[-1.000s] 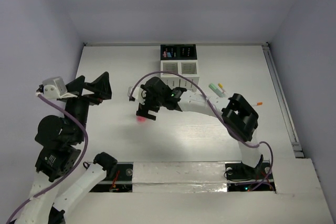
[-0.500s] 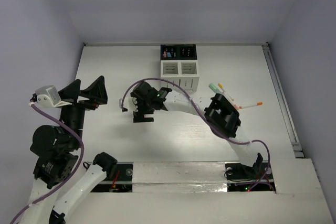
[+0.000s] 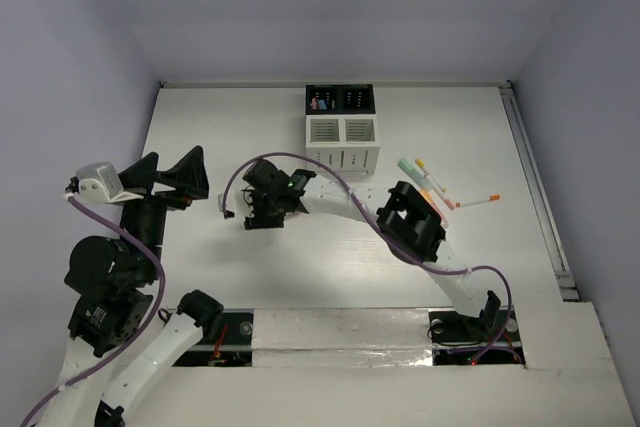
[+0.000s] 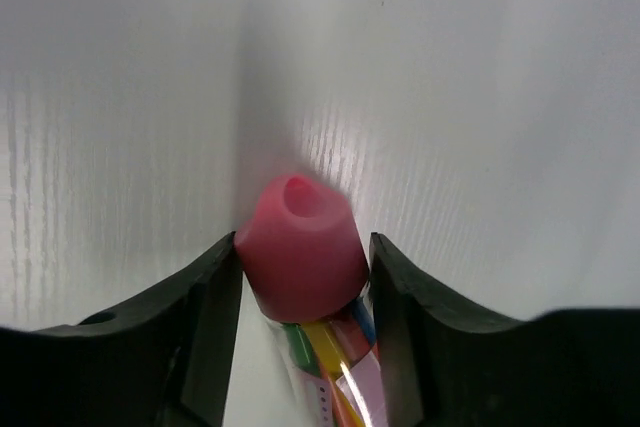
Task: Sort the stationery into containers
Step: Pick up the stationery from the center of the board, then place the stationery in the storage box.
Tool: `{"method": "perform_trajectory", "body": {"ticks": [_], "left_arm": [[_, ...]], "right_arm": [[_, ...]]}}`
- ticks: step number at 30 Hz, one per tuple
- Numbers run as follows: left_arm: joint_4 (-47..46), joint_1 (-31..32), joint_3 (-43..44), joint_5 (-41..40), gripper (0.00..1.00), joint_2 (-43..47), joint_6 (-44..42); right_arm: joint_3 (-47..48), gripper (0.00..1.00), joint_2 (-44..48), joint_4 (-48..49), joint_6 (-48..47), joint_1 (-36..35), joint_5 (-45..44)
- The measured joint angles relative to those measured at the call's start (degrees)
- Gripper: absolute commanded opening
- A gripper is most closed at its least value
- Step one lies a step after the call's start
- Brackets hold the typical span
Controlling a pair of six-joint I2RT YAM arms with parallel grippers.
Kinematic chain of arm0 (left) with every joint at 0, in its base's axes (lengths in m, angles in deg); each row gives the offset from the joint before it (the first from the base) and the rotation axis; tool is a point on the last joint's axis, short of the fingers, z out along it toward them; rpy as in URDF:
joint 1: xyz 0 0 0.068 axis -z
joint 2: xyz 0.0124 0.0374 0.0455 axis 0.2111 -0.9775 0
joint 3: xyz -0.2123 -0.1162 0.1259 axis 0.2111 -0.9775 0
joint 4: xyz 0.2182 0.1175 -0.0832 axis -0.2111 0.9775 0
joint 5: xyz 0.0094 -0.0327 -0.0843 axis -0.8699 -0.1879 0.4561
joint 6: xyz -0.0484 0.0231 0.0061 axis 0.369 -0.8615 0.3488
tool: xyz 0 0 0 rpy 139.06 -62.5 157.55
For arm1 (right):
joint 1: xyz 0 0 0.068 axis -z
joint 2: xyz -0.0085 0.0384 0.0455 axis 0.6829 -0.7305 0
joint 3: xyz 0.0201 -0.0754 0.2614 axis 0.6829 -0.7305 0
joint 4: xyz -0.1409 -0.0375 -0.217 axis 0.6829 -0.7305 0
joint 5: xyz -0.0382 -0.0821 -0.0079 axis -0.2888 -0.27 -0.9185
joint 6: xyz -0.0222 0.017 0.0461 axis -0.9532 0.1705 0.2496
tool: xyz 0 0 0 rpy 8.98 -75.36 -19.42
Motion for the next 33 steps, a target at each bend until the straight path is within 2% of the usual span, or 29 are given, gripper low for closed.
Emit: {"method": "perform_trajectory", "body": {"ticks": [1,2,5,10,14,21,26,30,33], "left_arm": [[0.0,0.0,-0.11,0.02,0.99,0.0,0.02],[0.02,0.0,-0.22,0.02,0.99,0.0,0.02],[0.02,0.0,-0.63,0.02,0.98,0.04,0.02],[-0.04,0.0,-2.08,0.0,0.99,0.72,0.09],[0.04,0.0,-3.89,-0.7,0.99,0.92,0.33],[0.13,0.0,-8.63,-4.7,0.99,4.2,0.28],[-0.04,-0.02,-10.03,-6.03,0.99,4.66,0.33],[-0.07,-0.04,-11.5,-5.66,0.99,4.5,0.57],[-0.37,-0.17,-12.07,-4.2,0.99,3.45,0.9]], "right_arm": [[0.07,0.36,0.0,0.02,0.26,0.0,0.07],[0.11,0.21,0.0,-0.11,0.52,0.0,0.13],[0.11,0.0,0.0,-0.13,0.83,-0.02,0.02],[-1.81,0.0,0.85,2.34,3.1,0.0,0.98],[-9.88,0.0,6.01,7.54,6.97,0.17,4.31],[-26.6,0.0,23.71,26.34,19.61,3.06,10.78],[-32.74,0.0,34.29,41.31,27.58,6.8,9.73],[-38.73,0.0,40.52,54.34,35.3,12.81,6.38],[-40.46,0.0,41.75,60.78,41.88,20.22,2.93]]}}
